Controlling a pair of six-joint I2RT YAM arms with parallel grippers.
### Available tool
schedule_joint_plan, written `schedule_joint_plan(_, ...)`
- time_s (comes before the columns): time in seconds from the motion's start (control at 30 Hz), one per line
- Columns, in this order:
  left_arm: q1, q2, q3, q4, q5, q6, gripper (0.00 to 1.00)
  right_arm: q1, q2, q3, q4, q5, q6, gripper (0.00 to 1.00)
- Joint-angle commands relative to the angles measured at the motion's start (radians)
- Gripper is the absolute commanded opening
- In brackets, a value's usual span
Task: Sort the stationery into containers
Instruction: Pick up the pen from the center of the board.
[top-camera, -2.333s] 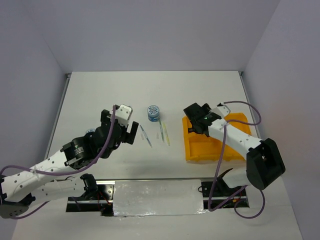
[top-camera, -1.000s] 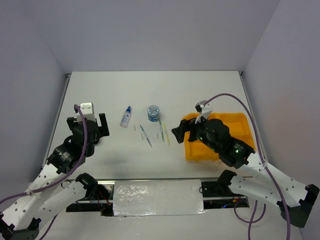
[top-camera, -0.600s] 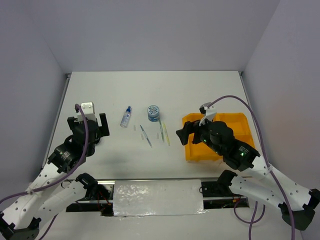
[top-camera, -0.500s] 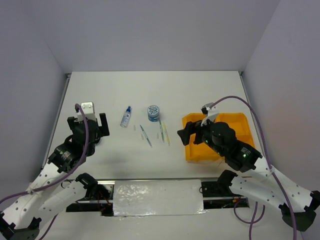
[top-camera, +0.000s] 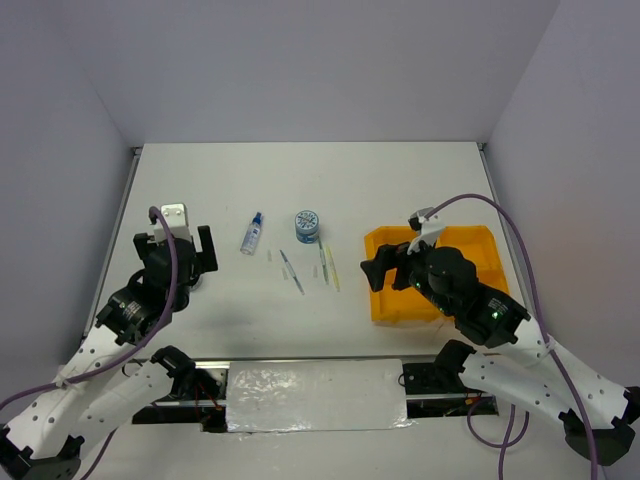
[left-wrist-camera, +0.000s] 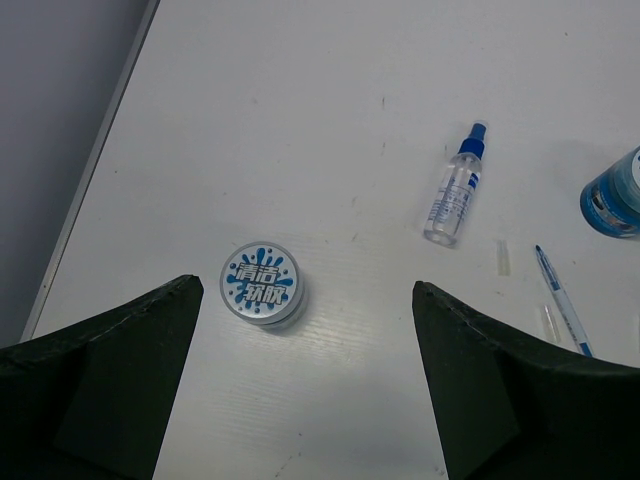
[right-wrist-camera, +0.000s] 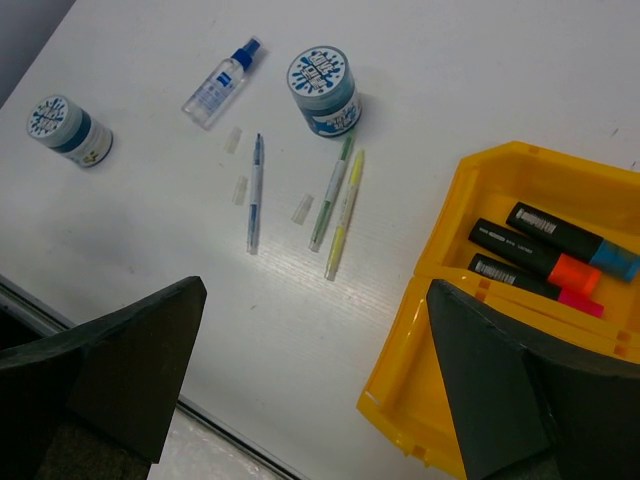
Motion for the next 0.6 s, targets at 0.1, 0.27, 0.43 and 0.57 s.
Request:
schedule_joint_plan(0.1, 0.016, -0.006, 0.011, 0.037, 0.011, 0.027, 0.99, 0.008, -0.019, 0.046, -0.011, 0.026, -0.025, 1.0)
schedule_joint_plan(0.27, 0.018, -0.008, 0.012, 0.037, 0.01, 0.026, 0.99, 0.008, -0.021, 0.056, -0.022, 0.04, -0.03, 1.0)
schedule_joint_plan(0.43, 0.019, -0.008, 0.011, 0.036, 0.005, 0.021, 0.99, 0.008, -0.033, 0.064, -0.028, 0.054, -0.036, 1.0)
schedule_joint_plan(0.57, 0.021, 0.0, 0.009, 0.034, -0.001, 0.015, 0.99, 0.008, -0.03, 0.07, -0.022, 0.061, -0.041, 1.0)
